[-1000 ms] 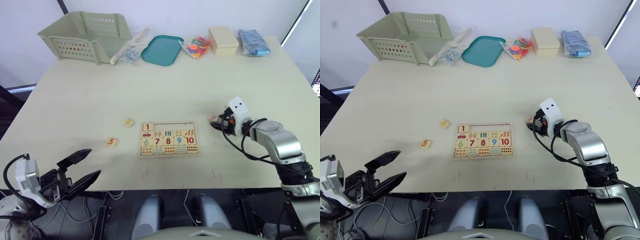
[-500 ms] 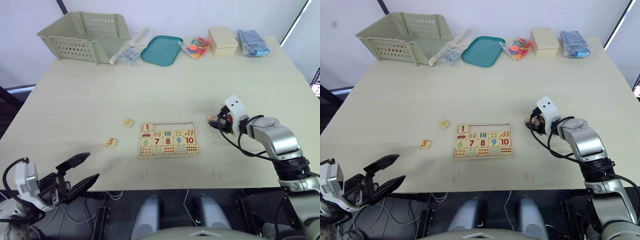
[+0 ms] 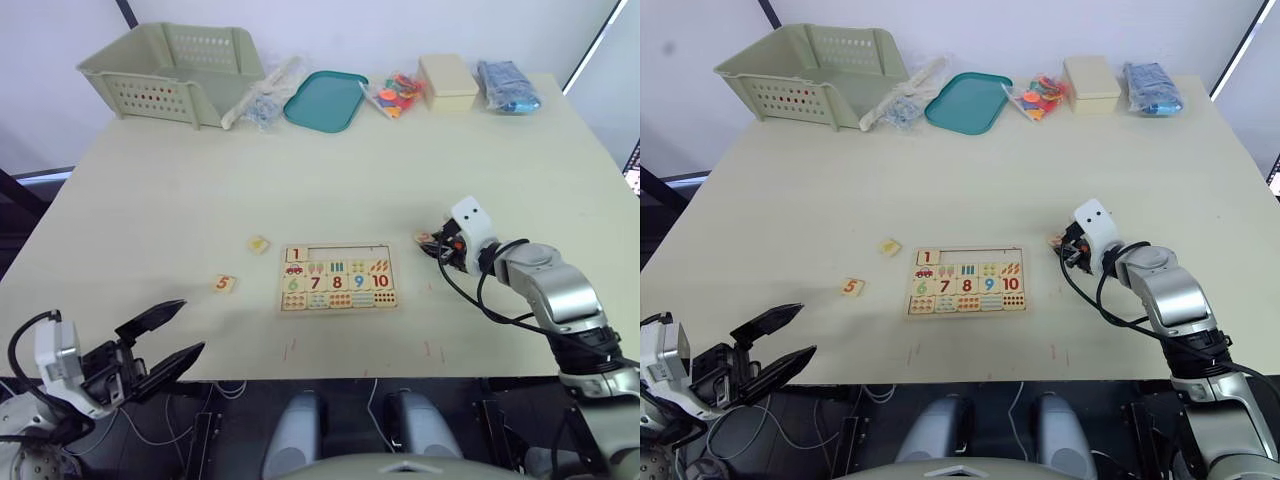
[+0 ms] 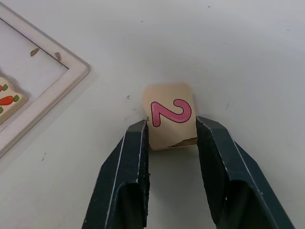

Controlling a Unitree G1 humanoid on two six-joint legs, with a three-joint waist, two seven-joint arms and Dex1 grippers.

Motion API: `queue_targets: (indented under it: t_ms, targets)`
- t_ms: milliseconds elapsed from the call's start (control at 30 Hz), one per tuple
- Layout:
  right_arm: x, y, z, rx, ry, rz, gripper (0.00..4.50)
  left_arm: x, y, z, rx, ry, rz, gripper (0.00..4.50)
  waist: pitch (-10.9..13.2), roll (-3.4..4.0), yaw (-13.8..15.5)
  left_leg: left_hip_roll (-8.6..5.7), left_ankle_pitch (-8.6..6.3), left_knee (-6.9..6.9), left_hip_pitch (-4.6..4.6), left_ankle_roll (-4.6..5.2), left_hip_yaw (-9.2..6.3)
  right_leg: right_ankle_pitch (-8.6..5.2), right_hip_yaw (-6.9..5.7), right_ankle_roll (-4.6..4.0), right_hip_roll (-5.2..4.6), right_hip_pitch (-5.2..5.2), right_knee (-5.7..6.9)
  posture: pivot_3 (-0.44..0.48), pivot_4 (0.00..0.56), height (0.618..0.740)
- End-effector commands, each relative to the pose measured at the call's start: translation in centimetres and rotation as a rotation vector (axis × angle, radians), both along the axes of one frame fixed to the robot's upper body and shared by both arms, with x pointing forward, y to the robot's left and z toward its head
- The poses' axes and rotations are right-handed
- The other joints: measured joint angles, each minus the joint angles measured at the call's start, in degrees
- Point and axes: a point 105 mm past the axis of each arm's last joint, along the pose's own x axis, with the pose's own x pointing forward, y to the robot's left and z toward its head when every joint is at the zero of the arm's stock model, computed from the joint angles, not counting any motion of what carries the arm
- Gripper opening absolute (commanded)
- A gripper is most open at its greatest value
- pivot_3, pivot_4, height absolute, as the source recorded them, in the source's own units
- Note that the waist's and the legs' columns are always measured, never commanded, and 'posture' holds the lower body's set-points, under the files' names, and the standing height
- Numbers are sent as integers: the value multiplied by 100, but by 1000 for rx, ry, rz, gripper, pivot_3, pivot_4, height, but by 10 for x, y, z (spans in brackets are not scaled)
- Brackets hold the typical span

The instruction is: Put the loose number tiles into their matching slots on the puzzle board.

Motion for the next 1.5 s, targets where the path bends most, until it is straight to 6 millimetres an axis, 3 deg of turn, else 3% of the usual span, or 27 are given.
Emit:
queue_targets:
  t_ms: [33,133,267,400,633,767,967,1500]
  targets:
    - [-4,11,23,-67,-57,111,905,-1,-5,9,-4,-25,-7,4500,1,1,-1,0,0,0,-1,0,-1,0,0,0,0,0,-1,0,150,740]
    - [-9,24,42,-159,-50,213,905,0,-7,11,-4,-26,-7,4500,7,12,-19,0,0,0,-1,0,1,0,1,0,0,-2,0,0,150,740]
    - [-12,38,66,-421,-41,323,905,2,-12,13,-5,-27,-6,4500,18,29,-57,1,0,-2,-4,0,-1,-1,-1,-1,-2,-12,1,0,150,740]
    - [-15,80,94,-429,-79,468,905,3,-15,15,-5,-30,-4,4500,19,30,-116,0,0,-5,-9,0,-8,-2,-9,-5,-4,-13,-1,0,150,740]
    - [-19,141,107,-439,-41,609,905,4,-12,18,2,-36,9,4500,20,32,-126,-3,0,-5,-15,-1,-8,-1,-12,-5,-14,-17,-2,0,150,740]
    - [-18,168,103,-443,-17,658,905,2,-8,17,7,-36,27,4500,20,33,-141,-3,0,-6,-16,-1,-6,0,-11,-6,-15,-24,5,0,150,740]
    - [-18,198,81,-451,41,724,905,2,-2,16,17,-34,44,4500,21,34,-143,-6,0,-8,-16,-3,-6,1,-13,-7,-19,-25,4,0,150,740]
    - [-7,209,60,-471,93,715,905,3,-2,15,18,-33,40,4500,20,33,-151,-7,0,-23,-18,-4,-6,1,-11,-9,-20,-36,4,0,150,740]
